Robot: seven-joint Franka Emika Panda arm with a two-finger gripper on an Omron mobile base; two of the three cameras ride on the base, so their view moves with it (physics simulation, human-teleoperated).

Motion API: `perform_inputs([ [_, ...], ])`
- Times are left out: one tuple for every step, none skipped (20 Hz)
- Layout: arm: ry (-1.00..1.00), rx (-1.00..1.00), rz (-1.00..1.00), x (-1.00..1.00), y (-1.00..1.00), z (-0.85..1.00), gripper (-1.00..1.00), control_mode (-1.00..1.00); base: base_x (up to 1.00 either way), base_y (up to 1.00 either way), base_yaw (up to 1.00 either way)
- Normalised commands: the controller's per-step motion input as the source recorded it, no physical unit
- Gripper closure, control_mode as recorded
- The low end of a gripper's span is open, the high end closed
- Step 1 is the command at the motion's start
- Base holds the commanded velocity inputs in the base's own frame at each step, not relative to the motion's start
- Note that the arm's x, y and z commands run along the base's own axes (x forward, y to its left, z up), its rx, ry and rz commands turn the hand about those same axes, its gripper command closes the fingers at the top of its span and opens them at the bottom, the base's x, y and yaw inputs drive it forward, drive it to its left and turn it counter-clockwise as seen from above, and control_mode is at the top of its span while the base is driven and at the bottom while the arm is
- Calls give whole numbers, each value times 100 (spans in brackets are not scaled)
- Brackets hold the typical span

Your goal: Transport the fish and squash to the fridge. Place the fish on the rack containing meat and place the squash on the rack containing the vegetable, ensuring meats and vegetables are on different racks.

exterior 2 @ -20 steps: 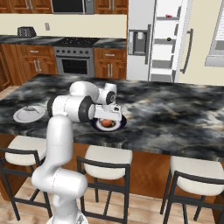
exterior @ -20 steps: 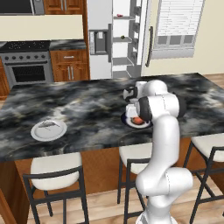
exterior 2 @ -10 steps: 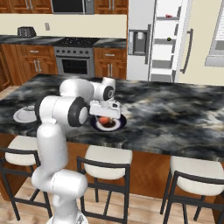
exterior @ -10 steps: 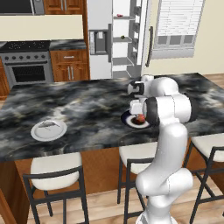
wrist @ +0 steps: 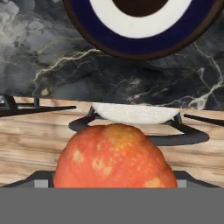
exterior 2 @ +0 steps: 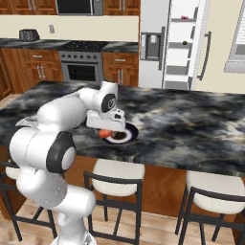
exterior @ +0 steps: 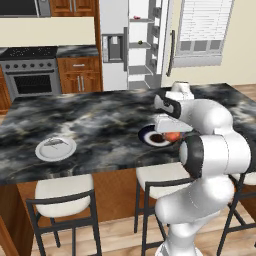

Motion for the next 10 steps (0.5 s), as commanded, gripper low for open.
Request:
perform_inputs([
  [0,0,0,-100,9,98,100,-100,0,0,0],
  [0,0,0,-100,8,100,100,-100,0,0,0],
  [0,0,0,-94,6,97,100,-100,0,0,0],
  [0,0,0,-91,7,91,100,-100,0,0,0],
  [0,0,0,-89,11,89,100,-100,0,0,0],
  [0,0,0,-86,12,84,100,-100,0,0,0],
  [-1,0,1,-83,22,66,100,-100,0,0,0],
  [-10,0,2,-90,16,56,100,-100,0,0,0],
  [-17,0,2,-96,20,47,100,-100,0,0,0],
  [-27,0,2,-100,21,37,100,-100,0,0,0],
])
